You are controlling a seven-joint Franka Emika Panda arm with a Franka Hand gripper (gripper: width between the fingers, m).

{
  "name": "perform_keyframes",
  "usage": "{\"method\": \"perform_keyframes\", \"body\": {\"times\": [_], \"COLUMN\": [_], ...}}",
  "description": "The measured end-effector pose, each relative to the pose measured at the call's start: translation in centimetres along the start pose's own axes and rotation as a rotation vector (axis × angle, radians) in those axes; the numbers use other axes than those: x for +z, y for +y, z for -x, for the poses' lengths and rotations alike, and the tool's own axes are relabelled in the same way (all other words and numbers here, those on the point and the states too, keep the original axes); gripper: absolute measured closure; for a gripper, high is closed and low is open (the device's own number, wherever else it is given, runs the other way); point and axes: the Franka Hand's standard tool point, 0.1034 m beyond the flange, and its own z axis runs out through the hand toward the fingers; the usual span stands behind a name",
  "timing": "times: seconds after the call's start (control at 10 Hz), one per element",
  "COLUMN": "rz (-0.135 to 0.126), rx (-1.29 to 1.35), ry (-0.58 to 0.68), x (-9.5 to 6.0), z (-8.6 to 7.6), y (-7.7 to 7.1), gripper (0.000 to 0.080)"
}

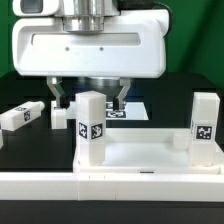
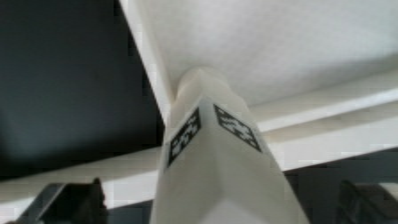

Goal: Assemble desk

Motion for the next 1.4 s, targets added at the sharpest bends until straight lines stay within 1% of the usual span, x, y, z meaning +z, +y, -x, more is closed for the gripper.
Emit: {"method": "perform_keyframes", "body": {"times": [0.2, 0.4, 0.6, 0.7, 0.8, 1.0, 1.2, 1.4], "rz": [-0.001, 0.006, 0.004, 0.009, 0.015, 0.015, 0.015, 0.015], "rx": [-0.159, -0.325, -0.450, -0.560, -0.616, -0.638, -0.637, -0.628], "ry": [0.000, -0.004, -0.012, -0.011, -0.012, -0.011, -0.012, -0.012], "x": [0.01, 0.01, 0.12, 0.13, 0.13, 0.14, 0.15, 0.15], "z": [0.01, 0.01, 0.08, 0.07, 0.07, 0.07, 0.10, 0.09], "y": [-0.09, -0.13, 0.32, 0.46, 0.52, 0.55, 0.53, 0.55], "gripper": [0.0150, 0.0150, 0.0150, 0.0150, 0.0150, 0.0164, 0.0511, 0.0510]}}
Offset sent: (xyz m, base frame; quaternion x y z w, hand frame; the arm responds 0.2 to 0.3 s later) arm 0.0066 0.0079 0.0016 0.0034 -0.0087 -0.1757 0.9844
